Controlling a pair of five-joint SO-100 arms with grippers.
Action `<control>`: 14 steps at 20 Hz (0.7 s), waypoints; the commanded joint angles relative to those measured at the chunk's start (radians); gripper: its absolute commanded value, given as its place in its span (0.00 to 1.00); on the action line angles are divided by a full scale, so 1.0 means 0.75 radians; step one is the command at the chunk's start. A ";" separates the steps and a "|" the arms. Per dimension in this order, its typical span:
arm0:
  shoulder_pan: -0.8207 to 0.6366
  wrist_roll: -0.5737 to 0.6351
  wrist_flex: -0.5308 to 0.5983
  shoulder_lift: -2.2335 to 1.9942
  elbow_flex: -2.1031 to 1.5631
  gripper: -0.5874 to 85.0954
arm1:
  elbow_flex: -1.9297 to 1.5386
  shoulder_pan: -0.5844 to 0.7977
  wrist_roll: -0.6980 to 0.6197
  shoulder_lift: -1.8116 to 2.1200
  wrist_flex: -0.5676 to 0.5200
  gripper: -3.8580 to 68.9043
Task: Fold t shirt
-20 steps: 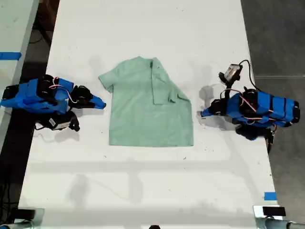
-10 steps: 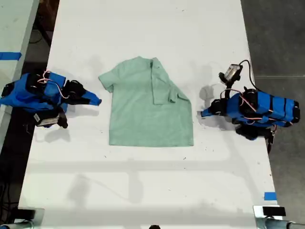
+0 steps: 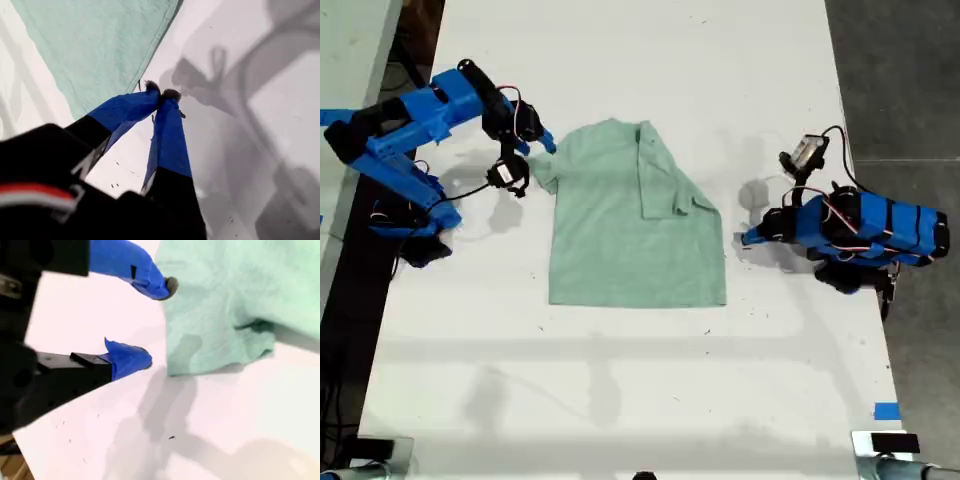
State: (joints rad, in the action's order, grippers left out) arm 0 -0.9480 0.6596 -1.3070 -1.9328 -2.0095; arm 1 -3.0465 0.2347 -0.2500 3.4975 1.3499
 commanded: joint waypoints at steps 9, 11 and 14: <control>0.016 -0.006 0.157 0.272 0.010 0.22 | -0.045 -0.012 0.018 0.014 0.004 0.08; 0.016 -0.008 0.190 0.340 0.010 0.22 | -0.045 -0.012 0.018 0.014 0.004 0.08; 0.041 -0.010 0.219 0.419 0.022 0.01 | -0.045 -0.012 0.018 0.014 0.004 0.08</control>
State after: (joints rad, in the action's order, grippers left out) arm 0 -0.9526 0.6734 -1.1520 -1.6245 -2.0064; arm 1 -3.0465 0.2347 -0.2500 3.4975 1.3499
